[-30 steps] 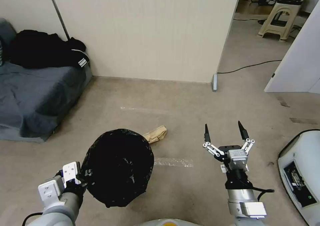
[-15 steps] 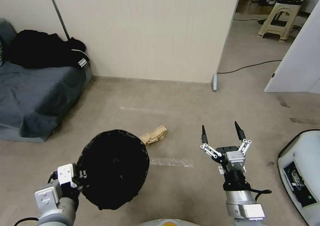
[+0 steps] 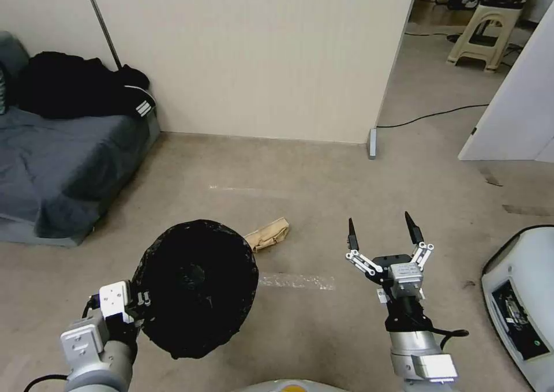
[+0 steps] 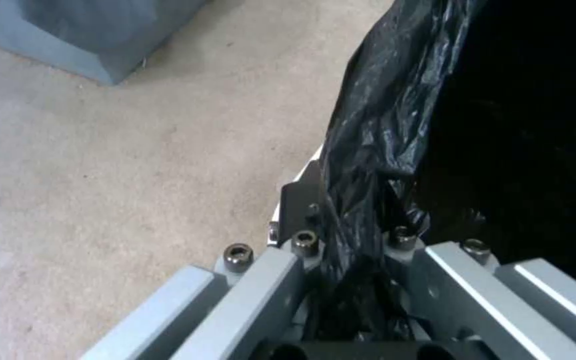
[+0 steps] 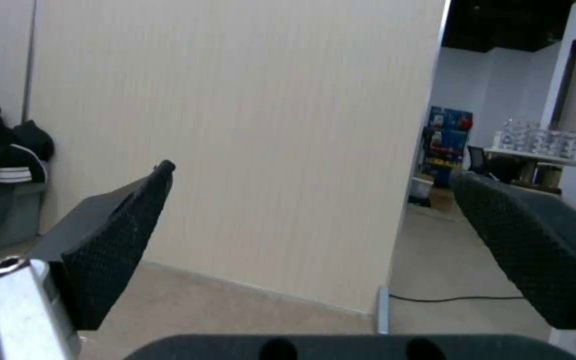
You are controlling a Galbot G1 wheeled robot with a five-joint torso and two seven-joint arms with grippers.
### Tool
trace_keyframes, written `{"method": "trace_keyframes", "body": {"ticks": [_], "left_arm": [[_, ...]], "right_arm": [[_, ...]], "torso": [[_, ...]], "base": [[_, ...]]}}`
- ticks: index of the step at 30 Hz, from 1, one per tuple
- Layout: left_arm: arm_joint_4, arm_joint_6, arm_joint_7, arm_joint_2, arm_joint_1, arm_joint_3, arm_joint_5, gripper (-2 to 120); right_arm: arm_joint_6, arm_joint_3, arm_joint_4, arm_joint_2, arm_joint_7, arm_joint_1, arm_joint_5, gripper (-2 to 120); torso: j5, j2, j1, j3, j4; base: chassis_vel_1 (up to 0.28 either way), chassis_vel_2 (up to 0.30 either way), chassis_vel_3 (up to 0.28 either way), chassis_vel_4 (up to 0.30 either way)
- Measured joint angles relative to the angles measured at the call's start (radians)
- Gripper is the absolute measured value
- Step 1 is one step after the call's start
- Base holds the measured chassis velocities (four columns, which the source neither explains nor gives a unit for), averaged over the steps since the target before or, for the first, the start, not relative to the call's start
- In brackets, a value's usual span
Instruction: Pick up the trash bin, then pick up the garbage from the floor and place it into the trash bin.
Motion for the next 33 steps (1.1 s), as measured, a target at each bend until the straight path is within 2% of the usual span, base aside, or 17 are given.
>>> {"method": "trace_keyframes", "body": {"ticks": [33], "left_arm": [[0.002, -0.002, -0.005, -0.002, -0.011, -0.006, -0.007, 1]], "right_arm": [[0.010, 0.000, -0.002, 0.000, -0.015, -0.004, 0.008, 100]], "torso": [[0.0000, 0.000, 0.000, 0.000, 0.0000]], "base": [[0.000, 0.000, 0.000, 0.000]]}}
